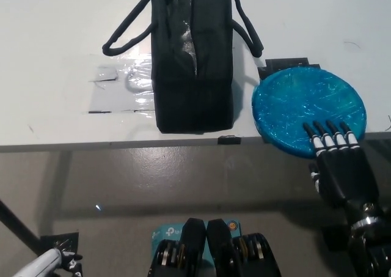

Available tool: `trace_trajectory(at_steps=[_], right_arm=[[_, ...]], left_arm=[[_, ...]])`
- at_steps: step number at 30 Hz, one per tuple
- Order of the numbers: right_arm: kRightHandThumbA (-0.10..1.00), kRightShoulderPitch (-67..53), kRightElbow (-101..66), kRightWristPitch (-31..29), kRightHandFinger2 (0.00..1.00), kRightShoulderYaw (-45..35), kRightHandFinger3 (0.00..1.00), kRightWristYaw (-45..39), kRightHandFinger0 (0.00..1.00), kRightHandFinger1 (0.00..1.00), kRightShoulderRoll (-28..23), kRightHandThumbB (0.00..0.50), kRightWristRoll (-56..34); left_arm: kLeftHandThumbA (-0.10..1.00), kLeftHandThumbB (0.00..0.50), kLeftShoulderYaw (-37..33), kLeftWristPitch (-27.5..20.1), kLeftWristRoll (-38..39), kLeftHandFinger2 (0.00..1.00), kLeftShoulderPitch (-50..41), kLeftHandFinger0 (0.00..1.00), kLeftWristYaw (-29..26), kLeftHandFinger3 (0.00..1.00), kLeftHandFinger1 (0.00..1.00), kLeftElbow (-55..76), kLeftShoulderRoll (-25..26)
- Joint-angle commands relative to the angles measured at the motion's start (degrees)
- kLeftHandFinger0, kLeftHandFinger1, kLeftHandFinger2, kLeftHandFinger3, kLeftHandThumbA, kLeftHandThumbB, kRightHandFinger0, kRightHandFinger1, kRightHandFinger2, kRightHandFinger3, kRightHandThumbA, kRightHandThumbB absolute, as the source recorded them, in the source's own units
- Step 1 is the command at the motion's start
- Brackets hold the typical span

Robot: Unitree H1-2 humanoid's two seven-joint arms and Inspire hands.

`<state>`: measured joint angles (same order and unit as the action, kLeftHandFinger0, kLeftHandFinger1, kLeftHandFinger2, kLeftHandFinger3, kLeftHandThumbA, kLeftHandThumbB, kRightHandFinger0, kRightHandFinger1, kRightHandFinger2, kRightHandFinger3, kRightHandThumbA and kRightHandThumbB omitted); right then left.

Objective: The robot uses its right hand to pick up a stack of plates kept in the middle of the desk and put it inside a bag kept next to it

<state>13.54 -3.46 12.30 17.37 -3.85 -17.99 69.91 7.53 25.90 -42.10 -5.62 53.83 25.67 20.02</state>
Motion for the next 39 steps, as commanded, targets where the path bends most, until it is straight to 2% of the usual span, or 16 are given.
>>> trace_trajectory(at_steps=[1, 16, 17, 19, 23, 29, 30, 31, 32, 33, 34, 35, 36, 37, 38, 39], right_arm=[[0.45, 4.4, 1.8, 2.1, 1.0, -1.9, 1.0, -1.1, 1.0, 1.0, -0.8, 0.5, -0.4], [0.31, 9.8, 21.5, 5.6, 1.0, 0.9, 1.0, 3.8, 1.0, 1.0, 2.3, 0.5, -0.3], [0.22, 10.3, 22.9, 4.6, 1.0, 1.2, 1.0, 6.6, 1.0, 1.0, 1.6, 0.5, -0.1], [0.18, 10.8, 24.2, 3.6, 1.0, 1.2, 1.0, 8.1, 1.0, 1.0, 1.3, 0.5, -1.0], [0.23, 11.9, 24.8, 4.0, 1.0, 3.1, 1.0, 3.2, 1.0, 1.0, 0.4, 0.5, -0.9], [0.21, 12.5, 25.5, 2.6, 1.0, 4.5, 1.0, 6.9, 1.0, 1.0, -0.4, 0.5, -1.6], [0.16, 12.6, 25.3, 1.7, 0.92, 4.2, 1.0, 7.0, 0.91, 0.87, -0.5, 0.476, -2.7], [0.15, 12.9, 25.8, 0.0, 0.56, 4.2, 1.0, 9.2, 0.39, 0.38, -0.8, 0.495, -3.5], [0.15, 13.5, 28.5, -4.2, 0.22, 4.3, 1.0, 17.5, 0.02, 0.02, -1.2, 0.5, -4.1], [0.15, 13.5, 28.6, -4.3, 0.19, 4.3, 1.0, 17.7, 0.0, 0.0, -1.2, 0.5, -4.2], [0.27, 14.7, 31.5, -6.8, 0.09, 5.3, 1.0, 24.4, 0.0, 0.0, -1.7, 0.5, -3.2], [0.27, 14.8, 31.8, -7.0, 0.12, 5.4, 1.0, 25.1, 0.0, 0.0, -1.8, 0.5, -3.2], [0.31, 15.4, 32.4, -7.8, 0.15, 6.0, 1.0, 25.2, 0.0, 0.0, -2.3, 0.398, -2.9], [0.19, 16.0, 33.1, -10.2, 0.14, 6.6, 1.0, 25.5, 0.0, 0.0, -2.9, 0.215, -3.7], [-0.04, 16.3, 32.9, -11.6, 0.1, 6.9, 1.0, 25.1, 0.0, 0.0, -3.4, 0.065, -4.4], [-0.1, 17.0, 32.9, -13.9, 0.15, 7.5, 0.79, 25.2, 0.0, 0.01, -4.2, 0.024, -5.0]], left_arm=[[-0.1, 0.0, 0.4, 1.0, -1.4, 0.88, -0.1, 0.79, 0.9, 0.96, 0.81, 1.5, 1.2], [-0.1, 0.0, 0.4, 1.0, -3.2, 0.9, 3.4, 0.84, 3.8, 0.97, 0.85, 1.6, 1.8], [-0.1, 0.0, 0.2, 1.0, -2.8, 0.89, 3.4, 0.82, 3.5, 0.98, 0.84, 1.4, 2.0], [-0.1, 0.0, 0.3, 1.0, -3.1, 0.9, 3.5, 0.82, 3.8, 0.99, 0.85, 1.4, 1.9], [-0.1, 0.0, 0.4, 1.0, -2.6, 0.88, 3.1, 0.82, 3.2, 0.97, 0.84, 1.3, 2.2], [-0.1, 0.0, 0.3, 1.0, -2.7, 0.87, 2.9, 0.82, 3.3, 0.93, 0.84, 1.5, 2.1], [-0.1, 0.0, -0.1, 1.0, -2.2, 0.87, 2.7, 0.8, 2.7, 0.93, 0.83, 1.5, 2.5], [-0.1, 0.0, -0.1, 1.0, -2.2, 0.87, 2.7, 0.8, 2.7, 0.93, 0.83, 1.5, 2.5], [-0.1, 0.0, 0.7, 1.0, -2.5, 0.87, 2.8, 0.79, 3.6, 0.95, 0.82, 1.7, 1.7], [-0.1, 0.0, 0.7, 1.0, -2.5, 0.87, 2.8, 0.79, 3.6, 0.95, 0.82, 1.7, 1.7], [-0.1, 0.0, 0.6, 1.0, -2.6, 0.88, 2.8, 0.8, 3.5, 0.96, 0.83, 1.6, 1.8], [-0.1, 0.0, 0.6, 1.0, -2.6, 0.88, 2.8, 0.8, 3.5, 0.96, 0.83, 1.6, 1.8], [-0.1, 0.0, 0.6, 1.0, -2.5, 0.88, 2.9, 0.8, 3.6, 0.96, 0.83, 1.6, 1.8], [-0.1, 0.0, 0.5, 1.0, -2.5, 0.88, 2.9, 0.79, 3.5, 0.96, 0.82, 1.5, 1.8], [-0.1, 0.0, 0.4, 1.0, -2.6, 0.88, 2.9, 0.79, 3.4, 0.96, 0.82, 1.5, 1.9], [-0.1, 0.0, 0.4, 1.0, -2.8, 0.88, 2.9, 0.8, 3.3, 0.96, 0.83, 1.4, 1.9]])
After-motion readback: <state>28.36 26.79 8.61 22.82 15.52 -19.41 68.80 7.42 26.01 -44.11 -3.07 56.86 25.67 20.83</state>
